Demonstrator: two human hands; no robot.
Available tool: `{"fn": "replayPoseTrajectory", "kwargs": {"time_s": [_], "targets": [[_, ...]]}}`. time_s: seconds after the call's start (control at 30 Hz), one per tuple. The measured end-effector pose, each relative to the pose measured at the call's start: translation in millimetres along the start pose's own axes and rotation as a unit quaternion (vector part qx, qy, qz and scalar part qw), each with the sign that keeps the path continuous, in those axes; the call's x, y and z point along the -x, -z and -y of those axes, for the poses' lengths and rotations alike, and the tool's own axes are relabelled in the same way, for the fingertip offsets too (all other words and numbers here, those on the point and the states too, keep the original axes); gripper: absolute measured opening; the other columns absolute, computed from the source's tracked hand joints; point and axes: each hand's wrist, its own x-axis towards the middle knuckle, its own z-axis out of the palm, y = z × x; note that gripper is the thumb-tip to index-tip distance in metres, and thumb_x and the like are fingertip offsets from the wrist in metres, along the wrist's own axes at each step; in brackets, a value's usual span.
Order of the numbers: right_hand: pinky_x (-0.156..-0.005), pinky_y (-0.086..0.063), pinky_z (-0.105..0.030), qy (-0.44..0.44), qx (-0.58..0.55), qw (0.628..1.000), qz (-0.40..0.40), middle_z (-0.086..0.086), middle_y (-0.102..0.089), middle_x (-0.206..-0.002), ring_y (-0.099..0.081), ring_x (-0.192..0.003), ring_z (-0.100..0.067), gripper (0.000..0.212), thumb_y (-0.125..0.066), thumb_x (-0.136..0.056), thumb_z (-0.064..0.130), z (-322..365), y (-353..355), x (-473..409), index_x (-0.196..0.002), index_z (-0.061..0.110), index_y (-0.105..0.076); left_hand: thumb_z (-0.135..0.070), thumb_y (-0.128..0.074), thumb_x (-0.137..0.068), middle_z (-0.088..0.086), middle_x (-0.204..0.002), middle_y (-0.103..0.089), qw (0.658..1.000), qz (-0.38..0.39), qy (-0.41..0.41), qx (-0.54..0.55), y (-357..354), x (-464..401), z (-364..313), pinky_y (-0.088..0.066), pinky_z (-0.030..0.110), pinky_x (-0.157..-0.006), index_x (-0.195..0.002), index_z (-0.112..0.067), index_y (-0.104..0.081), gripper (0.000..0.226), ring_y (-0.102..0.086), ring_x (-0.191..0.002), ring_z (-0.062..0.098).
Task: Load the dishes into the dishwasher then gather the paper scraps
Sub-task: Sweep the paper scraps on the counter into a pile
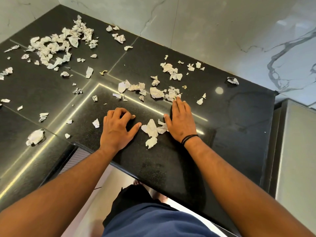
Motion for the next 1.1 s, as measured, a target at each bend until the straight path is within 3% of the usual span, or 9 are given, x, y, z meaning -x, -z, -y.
{"fn": "replayPoseTrajectory", "kwargs": {"time_s": [0.17, 0.37, 0.43, 0.53, 0.7, 0.83, 1.03, 1.1], "targets": [[-0.123, -0.023, -0.042, 0.011, -0.018, 1.000, -0.007, -0.014, -0.042, -0.152, -0.032, -0.143, -0.032, 0.068, -0.025, -0.099, 0.050, 4.4, -2.0, 15.9, -0.142, 0.001, -0.047, -0.052, -0.066, -0.090, 0.002, -0.114, -0.053, 1.000, 0.005, -0.002, -0.003, 0.1, -0.6, 0.4, -0.043, 0.042, -0.085, -0.107, -0.019, -0.069, 0.037, -0.048, -0.106, 0.027], [-0.120, -0.030, -0.042, 0.084, -0.076, 0.993, -0.030, -0.013, -0.054, -0.143, -0.042, -0.136, -0.030, 0.055, -0.039, -0.099, 0.040, 23.8, -3.7, 65.0, -0.136, 0.003, -0.057, -0.050, -0.069, -0.089, 0.002, -0.114, -0.053, 1.000, 0.003, -0.002, -0.006, -0.1, -0.3, -0.2, -0.042, 0.040, -0.086, -0.107, -0.019, -0.070, 0.036, -0.048, -0.106, 0.026], [-0.111, -0.041, -0.044, 0.082, -0.124, 0.987, -0.063, -0.013, -0.058, -0.136, -0.048, -0.129, -0.029, 0.048, -0.046, -0.099, 0.034, 22.4, -2.9, 61.7, -0.131, 0.002, -0.060, -0.050, -0.069, -0.089, 0.002, -0.114, -0.053, 1.000, 0.004, -0.002, -0.008, 0.3, -0.3, 0.0, -0.042, 0.040, -0.086, -0.107, -0.019, -0.070, 0.036, -0.047, -0.106, 0.026], [-0.111, -0.041, -0.042, 0.067, -0.139, 0.984, -0.092, -0.016, -0.054, -0.140, -0.047, -0.130, -0.030, 0.047, -0.047, -0.099, 0.032, 18.5, 1.7, 41.6, -0.131, 0.000, -0.059, -0.053, -0.065, -0.091, 0.002, -0.115, -0.053, 1.000, 0.005, -0.004, -0.006, -0.3, -0.2, 1.2, -0.042, 0.040, -0.086, -0.108, -0.019, -0.069, 0.038, -0.047, -0.107, 0.026], [-0.124, -0.021, -0.042, 0.074, -0.056, 0.995, 0.022, -0.015, -0.030, -0.160, -0.026, -0.149, -0.030, 0.065, -0.039, -0.102, 0.047, 16.3, -2.1, 2.4, -0.149, 0.002, -0.038, -0.056, -0.059, -0.091, 0.003, -0.115, -0.053, 1.000, 0.003, -0.006, -0.007, 0.0, -0.6, 0.6, -0.042, 0.040, -0.085, -0.107, -0.019, -0.069, 0.042, -0.048, -0.106, 0.026], [-0.120, -0.028, -0.044, 0.071, -0.011, 0.997, 0.032, -0.011, -0.040, -0.156, -0.030, -0.145, -0.031, 0.074, -0.018, -0.098, 0.056, 20.2, -4.4, 6.5, -0.145, 0.005, -0.046, -0.049, -0.070, -0.089, 0.003, -0.114, -0.054, 1.000, 0.001, 0.000, -0.006, -0.1, -0.7, 0.1, -0.043, 0.041, -0.084, -0.106, -0.018, -0.069, 0.036, -0.048, -0.105, 0.027], [-0.118, -0.031, -0.041, 0.136, -0.044, 0.990, -0.015, -0.012, -0.059, -0.139, -0.049, -0.132, -0.030, 0.054, -0.037, -0.101, 0.043, 33.5, -7.8, 56.4, -0.128, 0.005, -0.063, -0.050, -0.070, -0.088, 0.002, -0.113, -0.053, 1.000, -0.004, -0.003, -0.010, -1.2, -1.2, -0.3, -0.044, 0.042, -0.083, -0.105, -0.019, -0.069, 0.036, -0.048, -0.103, 0.026], [-0.110, -0.042, -0.041, 0.149, -0.089, 0.983, -0.065, -0.010, -0.065, -0.129, -0.056, -0.122, -0.029, 0.046, -0.044, -0.099, 0.038, 30.3, -7.5, 55.2, -0.119, 0.005, -0.069, -0.049, -0.071, -0.088, 0.002, -0.112, -0.053, 1.000, -0.005, -0.001, -0.011, -0.9, -1.1, -0.4, -0.043, 0.041, -0.083, -0.105, -0.019, -0.069, 0.035, -0.048, -0.102, 0.025]]}}
